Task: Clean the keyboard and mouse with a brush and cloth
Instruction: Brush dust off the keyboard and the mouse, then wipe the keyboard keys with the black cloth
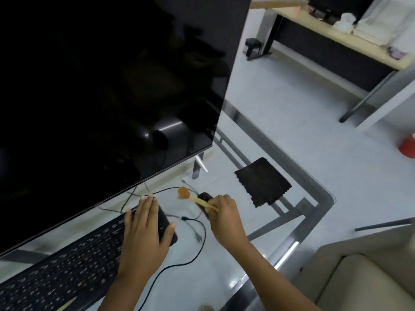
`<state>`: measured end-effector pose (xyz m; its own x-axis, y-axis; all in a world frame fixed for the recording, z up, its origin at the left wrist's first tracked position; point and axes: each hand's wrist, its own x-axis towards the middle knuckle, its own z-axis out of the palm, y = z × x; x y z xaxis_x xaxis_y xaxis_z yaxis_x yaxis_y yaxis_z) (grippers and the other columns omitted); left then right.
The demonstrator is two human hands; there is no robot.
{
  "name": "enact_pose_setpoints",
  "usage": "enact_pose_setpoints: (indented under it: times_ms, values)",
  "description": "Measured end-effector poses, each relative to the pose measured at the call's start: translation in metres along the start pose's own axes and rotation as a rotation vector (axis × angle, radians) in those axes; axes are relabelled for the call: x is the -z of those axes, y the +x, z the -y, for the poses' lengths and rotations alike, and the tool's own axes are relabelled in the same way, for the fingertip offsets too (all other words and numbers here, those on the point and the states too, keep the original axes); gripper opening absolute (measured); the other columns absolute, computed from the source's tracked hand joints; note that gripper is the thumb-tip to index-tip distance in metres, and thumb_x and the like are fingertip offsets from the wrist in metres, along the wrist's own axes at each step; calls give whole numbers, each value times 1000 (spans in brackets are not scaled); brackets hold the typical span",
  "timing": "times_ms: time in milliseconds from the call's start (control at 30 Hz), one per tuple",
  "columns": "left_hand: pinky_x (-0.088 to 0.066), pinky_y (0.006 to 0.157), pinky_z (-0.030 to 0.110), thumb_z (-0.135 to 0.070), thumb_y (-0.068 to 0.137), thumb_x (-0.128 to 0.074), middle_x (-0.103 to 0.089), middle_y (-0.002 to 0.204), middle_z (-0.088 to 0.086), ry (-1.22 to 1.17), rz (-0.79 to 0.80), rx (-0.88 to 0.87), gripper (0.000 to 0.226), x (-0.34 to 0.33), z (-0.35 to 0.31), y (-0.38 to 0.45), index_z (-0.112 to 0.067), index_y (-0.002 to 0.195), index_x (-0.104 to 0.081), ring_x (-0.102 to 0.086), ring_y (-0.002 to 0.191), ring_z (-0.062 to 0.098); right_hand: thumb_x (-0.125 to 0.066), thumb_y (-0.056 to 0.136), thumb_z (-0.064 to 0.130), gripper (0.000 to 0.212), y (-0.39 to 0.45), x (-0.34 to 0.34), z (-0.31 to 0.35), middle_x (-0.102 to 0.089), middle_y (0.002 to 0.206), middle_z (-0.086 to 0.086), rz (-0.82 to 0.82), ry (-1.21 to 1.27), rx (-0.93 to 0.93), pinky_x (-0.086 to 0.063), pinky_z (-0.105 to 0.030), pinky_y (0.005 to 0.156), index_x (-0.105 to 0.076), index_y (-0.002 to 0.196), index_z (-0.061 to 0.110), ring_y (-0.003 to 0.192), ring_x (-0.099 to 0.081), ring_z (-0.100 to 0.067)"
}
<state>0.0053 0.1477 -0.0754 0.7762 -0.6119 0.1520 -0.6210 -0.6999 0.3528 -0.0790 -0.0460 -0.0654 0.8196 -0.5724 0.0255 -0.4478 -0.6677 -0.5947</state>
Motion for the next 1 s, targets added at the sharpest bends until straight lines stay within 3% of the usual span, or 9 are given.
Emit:
enact_pose_setpoints:
  times_ms: [67, 233, 367, 467, 600, 733, 800, 900, 1000]
  values:
    - [-15, 117, 48, -57, 94, -27, -34, 153, 10, -21, 11, -54, 75, -9, -25, 27, -3, 144, -37, -21, 145, 21, -56, 94, 8, 7, 13, 19, -19, -49, 94, -1, -50, 127, -146, -38, -14, 69, -56, 89, 13, 84, -49, -17]
    - [-18, 117, 47, -55, 94, -27, -39, 150, 11, -29, 54, -105, 72, -35, -90, 81, -3, 142, -40, -27, 143, 23, -57, 96, 15, 15, 28, 29, -67, -48, 94, 3, -124, 97, -310, -40, -19, 71, -50, 85, 22, 84, -49, -16]
    - [-21, 115, 44, -48, 96, -44, -37, 152, 12, -56, 130, -85, 66, -53, -120, 103, -4, 145, -36, -28, 143, 26, -56, 97, 28, 10, 23, 20, -81, -49, 92, 10, -146, -120, -309, -28, -24, 74, -53, 87, 29, 83, -45, -13]
    - [-31, 111, 42, -36, 92, -58, -37, 151, 12, -87, 185, -37, 63, -64, -138, 116, -5, 144, -38, -33, 141, 29, -61, 94, 26, 8, 20, 15, -91, -50, 88, 10, -141, -163, -313, -29, -26, 73, -58, 87, 27, 80, -44, -14]
    - [-33, 110, 41, -32, 95, -53, -37, 152, 9, -64, 259, -68, 55, -80, -160, 137, -8, 143, -41, -35, 139, 26, -69, 88, 32, 10, 24, 19, -107, -56, 93, 9, -182, -169, -196, -34, -25, 74, -64, 94, 25, 82, -50, -13]
    - [-40, 95, 38, -30, 97, -49, -50, 138, 5, -56, 265, -144, 44, -95, -188, 166, -10, 136, -47, -48, 120, 26, -65, 89, 22, 18, 66, 65, -131, -59, 108, 0, -289, -117, -213, -30, -28, 82, -66, 107, 19, 97, -54, -20]
    - [-39, 94, 36, -36, 99, -42, -50, 132, 5, -3, 293, -77, 42, -103, -201, 181, -13, 134, -45, -46, 118, 24, -62, 90, 25, 29, 89, 85, -145, -56, 117, -4, -232, -165, -266, -33, -32, 90, -63, 118, 17, 108, -53, -23]
    - [-39, 94, 35, -45, 98, -42, -51, 124, 6, 72, 324, 39, 40, -116, -213, 196, -15, 123, -52, -45, 115, 23, -58, 90, 46, 49, 105, 92, -157, -48, 127, -4, -29, -261, -321, -33, -40, 102, -52, 133, 23, 117, -45, -24]
    - [-40, 90, 33, -42, 96, -50, -51, 118, 4, 39, 304, 42, 33, -126, -217, 197, -17, 117, -55, -47, 108, 20, -62, 83, 55, 60, 102, 81, -162, -48, 126, -6, -16, -351, -273, -37, -45, 98, -53, 133, 23, 115, -46, -28]
